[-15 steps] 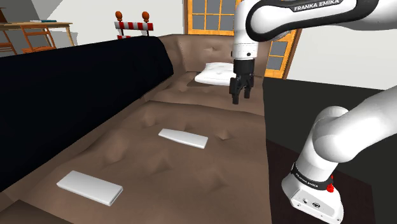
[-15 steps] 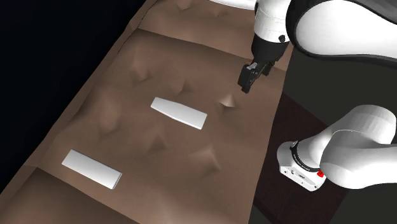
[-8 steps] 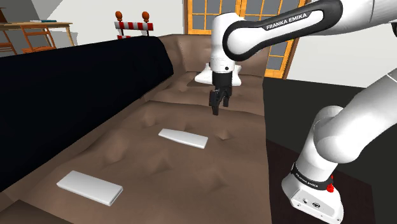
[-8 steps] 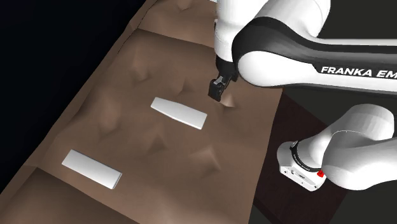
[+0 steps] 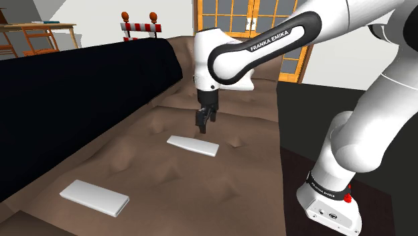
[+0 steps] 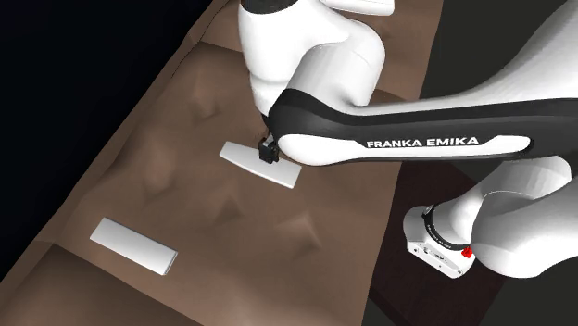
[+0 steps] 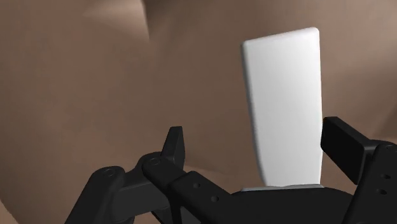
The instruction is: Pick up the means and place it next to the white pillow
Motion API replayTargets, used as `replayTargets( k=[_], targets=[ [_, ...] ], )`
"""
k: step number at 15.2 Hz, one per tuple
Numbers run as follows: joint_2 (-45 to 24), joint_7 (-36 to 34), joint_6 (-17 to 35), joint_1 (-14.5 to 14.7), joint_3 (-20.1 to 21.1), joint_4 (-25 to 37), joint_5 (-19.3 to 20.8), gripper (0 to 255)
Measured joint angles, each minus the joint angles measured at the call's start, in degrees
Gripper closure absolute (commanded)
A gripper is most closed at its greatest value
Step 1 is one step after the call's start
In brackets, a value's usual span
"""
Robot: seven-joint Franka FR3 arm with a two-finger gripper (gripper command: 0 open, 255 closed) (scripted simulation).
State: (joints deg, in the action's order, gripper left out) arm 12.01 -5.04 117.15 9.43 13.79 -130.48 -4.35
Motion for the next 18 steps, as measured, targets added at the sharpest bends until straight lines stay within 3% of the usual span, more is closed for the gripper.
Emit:
replayTargets(
  k=[7,13,18],
  targets=[
    [-10.6,-2.2,6.7,2.2,3.6,5.6,5.1,0],
    [-13.4,-3.0,11.2,2.3,3.8,3.8,6.3,0],
    [-13.6,-3.1,11.7,2.3,3.8,3.6,6.4,0]
  ],
)
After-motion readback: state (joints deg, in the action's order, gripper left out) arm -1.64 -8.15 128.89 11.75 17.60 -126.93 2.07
